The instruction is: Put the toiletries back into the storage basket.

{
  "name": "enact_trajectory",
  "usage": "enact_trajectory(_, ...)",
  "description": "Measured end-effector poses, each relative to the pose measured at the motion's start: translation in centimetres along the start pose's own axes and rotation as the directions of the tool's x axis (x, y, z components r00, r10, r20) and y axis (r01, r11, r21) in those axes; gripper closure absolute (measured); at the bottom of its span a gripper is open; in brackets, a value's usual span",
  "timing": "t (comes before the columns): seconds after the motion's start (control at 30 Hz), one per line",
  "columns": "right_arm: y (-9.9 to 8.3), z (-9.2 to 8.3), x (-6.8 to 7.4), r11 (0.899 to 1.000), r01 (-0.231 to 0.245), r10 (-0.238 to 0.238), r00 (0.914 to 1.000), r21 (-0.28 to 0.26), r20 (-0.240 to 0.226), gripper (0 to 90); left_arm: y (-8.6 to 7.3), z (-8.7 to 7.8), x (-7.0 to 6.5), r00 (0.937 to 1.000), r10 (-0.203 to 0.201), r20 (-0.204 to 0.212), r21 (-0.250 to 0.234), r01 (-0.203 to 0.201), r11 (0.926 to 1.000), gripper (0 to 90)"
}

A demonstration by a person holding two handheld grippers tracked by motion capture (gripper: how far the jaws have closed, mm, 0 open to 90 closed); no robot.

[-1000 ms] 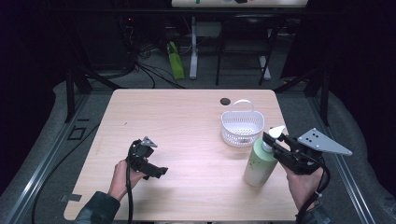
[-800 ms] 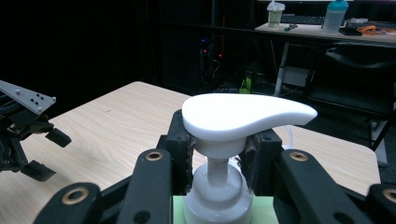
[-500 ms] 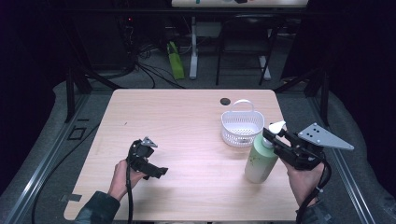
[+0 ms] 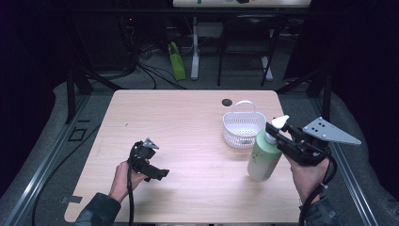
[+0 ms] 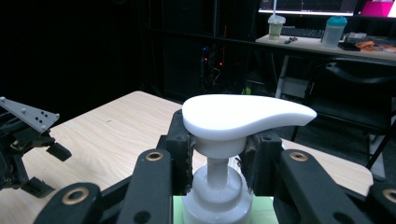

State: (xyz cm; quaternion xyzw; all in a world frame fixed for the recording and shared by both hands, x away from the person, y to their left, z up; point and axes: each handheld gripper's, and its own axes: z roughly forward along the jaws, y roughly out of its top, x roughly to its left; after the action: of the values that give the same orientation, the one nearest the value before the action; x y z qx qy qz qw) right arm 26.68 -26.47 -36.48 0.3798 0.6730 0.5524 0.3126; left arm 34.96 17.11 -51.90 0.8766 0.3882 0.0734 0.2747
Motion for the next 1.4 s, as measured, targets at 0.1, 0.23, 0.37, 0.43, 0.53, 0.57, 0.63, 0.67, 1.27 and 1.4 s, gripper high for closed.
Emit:
enact_trajectory(0.1,0.3,0.0,0.0,1.0,0.003,-0.003,1.0,-0.007,0.001,67.4,0.0,0.0,0.0,1.0,-0.008,0.006,-0.004,0.008,1.0,0.0)
enact_trajectory(0.23,0.6,0.0,0.1,1.0,0.011,-0.011,0.9999,-0.007,0.002,67.4,-0.1,0.0,0.1,0.9999,-0.013,0.004,-0.004,0.013,0.9999,0.1)
enact_trajectory(0.37,0.9,0.0,0.1,1.0,0.007,-0.007,1.0,-0.017,0.003,67.4,0.0,0.1,0.1,1.0,-0.007,0.004,0.003,0.007,1.0,0.1)
enact_trajectory(0.43,1.0,0.0,0.0,1.0,0.008,-0.008,1.0,-0.018,0.003,67.4,0.0,0.1,0.0,1.0,-0.007,0.004,0.002,0.007,1.0,0.1)
enact_trajectory(0.53,1.4,-0.1,-0.2,1.0,0.002,-0.002,1.0,-0.021,0.003,67.4,0.0,0.1,0.1,1.0,-0.008,0.003,0.004,0.008,1.0,0.1)
enact_trajectory(0.57,1.5,-0.1,-0.2,1.0,0.007,-0.007,1.0,-0.022,0.005,67.5,0.0,0.1,0.1,1.0,-0.007,0.003,0.004,0.007,1.0,0.1)
enact_trajectory(0.63,1.8,-0.2,-0.3,1.0,0.008,-0.008,0.9999,-0.025,0.007,67.4,0.0,0.1,0.1,1.0,-0.007,0.006,0.005,0.007,1.0,0.1)
enact_trajectory(0.67,1.9,-0.2,-0.3,1.0,0.011,-0.011,0.9999,-0.024,0.007,67.4,-0.1,0.1,0.1,1.0,-0.009,0.005,0.004,0.009,1.0,0.1)
enact_trajectory(1.27,3.6,-0.3,-0.8,0.998,0.014,-0.013,0.9998,-0.061,0.017,67.4,0.0,0.3,-0.1,1.0,0.004,0.006,0.014,-0.004,0.9999,0.1)
enact_trajectory(1.4,4.0,-0.3,-0.8,0.997,0.012,-0.011,0.9998,-0.07,0.017,67.4,0.0,0.3,-0.1,1.0,0.005,0.006,0.013,-0.005,0.9999,0.1)
